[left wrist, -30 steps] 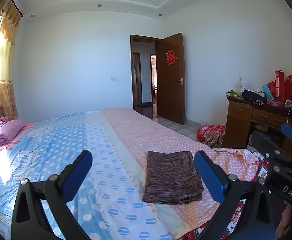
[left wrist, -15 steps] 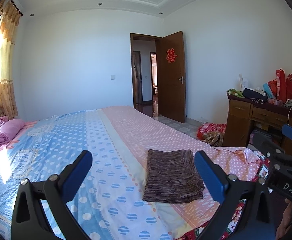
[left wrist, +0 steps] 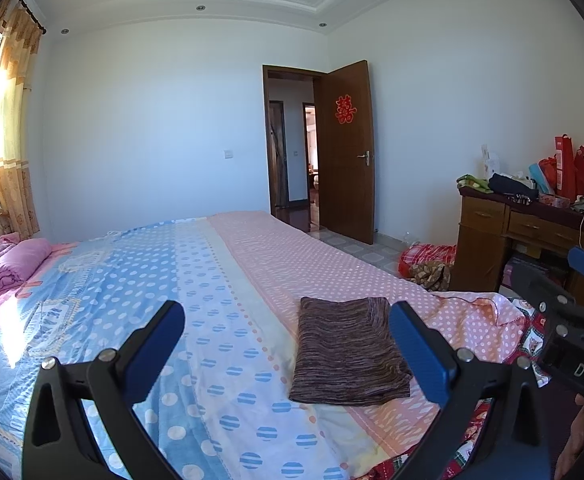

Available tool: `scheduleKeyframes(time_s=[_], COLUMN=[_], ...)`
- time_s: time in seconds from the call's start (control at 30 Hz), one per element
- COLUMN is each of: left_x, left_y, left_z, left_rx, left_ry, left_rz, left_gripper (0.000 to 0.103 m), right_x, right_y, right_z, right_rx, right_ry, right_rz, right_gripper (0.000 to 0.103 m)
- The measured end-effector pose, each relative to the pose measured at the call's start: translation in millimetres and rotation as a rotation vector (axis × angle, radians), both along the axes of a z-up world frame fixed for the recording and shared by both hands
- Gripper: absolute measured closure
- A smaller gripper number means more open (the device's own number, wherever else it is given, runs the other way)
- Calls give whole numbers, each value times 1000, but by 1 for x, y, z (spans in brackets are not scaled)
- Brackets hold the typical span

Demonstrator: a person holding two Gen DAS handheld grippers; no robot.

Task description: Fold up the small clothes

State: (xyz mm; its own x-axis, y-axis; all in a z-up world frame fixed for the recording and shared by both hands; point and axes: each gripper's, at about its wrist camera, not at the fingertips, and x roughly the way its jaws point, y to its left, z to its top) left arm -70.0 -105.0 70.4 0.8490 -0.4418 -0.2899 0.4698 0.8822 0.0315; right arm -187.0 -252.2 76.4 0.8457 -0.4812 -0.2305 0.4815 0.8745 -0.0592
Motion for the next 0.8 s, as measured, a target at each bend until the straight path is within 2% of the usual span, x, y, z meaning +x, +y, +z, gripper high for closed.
scheduleKeyframes(time_s=[0.13,0.3,0.37,0.5,0.57,0.67,0.8], left_x=[3,7,12,18,16,12,16], left_y=[0,-6,-7,-1,1,-1,1], left_z=[-1,-4,-6,-9,-10,-8,-8], left_rx=[11,81,96,53,43,63,62], left_ry=[14,-1,21,75,58,9,19], left_rz=[3,70,76,18,2,29,29], left_gripper=[0,0,0,0,0,0,0], right_x=[0,1,1,2,3,4,4], right_y=[0,-1,0,0,0,1,2], right_z=[0,-2,-3,-4,-5,-6,-7], right_rx=[-1,5,8,8,8,8,8], right_ry=[1,1,1,6,10,16,19], right_rz=[-2,-8,-10,-7,-6,-3,-4], right_gripper=[11,11,11,11,11,11,11])
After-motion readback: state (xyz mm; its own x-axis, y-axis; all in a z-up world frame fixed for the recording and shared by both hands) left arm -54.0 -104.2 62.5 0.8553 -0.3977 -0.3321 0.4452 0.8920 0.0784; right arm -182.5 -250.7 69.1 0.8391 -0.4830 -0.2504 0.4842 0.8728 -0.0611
